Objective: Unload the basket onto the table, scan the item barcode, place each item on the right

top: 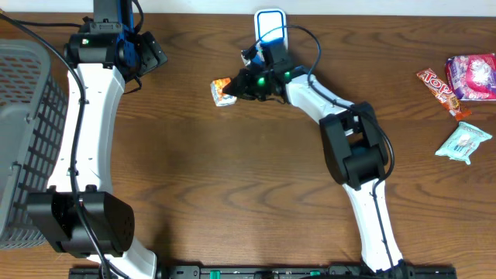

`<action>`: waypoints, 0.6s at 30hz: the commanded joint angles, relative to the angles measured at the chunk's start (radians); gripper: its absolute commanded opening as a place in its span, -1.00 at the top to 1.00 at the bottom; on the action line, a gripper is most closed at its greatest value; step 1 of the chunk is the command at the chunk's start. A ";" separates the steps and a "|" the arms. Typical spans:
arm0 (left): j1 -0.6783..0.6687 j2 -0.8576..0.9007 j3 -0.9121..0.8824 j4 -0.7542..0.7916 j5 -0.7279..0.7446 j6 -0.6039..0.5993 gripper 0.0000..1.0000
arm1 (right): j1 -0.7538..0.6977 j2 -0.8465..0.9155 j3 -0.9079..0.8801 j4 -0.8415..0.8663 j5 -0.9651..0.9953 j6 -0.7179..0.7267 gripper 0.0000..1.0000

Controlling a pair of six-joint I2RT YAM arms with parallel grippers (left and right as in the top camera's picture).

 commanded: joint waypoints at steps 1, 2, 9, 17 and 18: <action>0.000 0.003 -0.002 0.001 -0.016 0.005 -0.96 | -0.034 0.013 -0.008 0.008 -0.338 0.010 0.98; 0.000 0.003 -0.002 0.001 -0.016 0.005 -0.96 | -0.039 0.013 -0.008 0.008 -0.377 0.008 0.98; 0.000 0.003 -0.002 0.001 -0.016 0.005 -0.96 | -0.018 0.013 -0.008 0.005 -0.430 -0.062 0.98; 0.000 0.003 -0.002 0.001 -0.016 0.005 -0.96 | 0.012 0.001 -0.008 -0.089 -0.195 -0.096 0.98; 0.000 0.003 -0.002 0.001 -0.016 0.005 -0.96 | 0.010 -0.007 -0.008 -0.133 -0.143 -0.114 0.97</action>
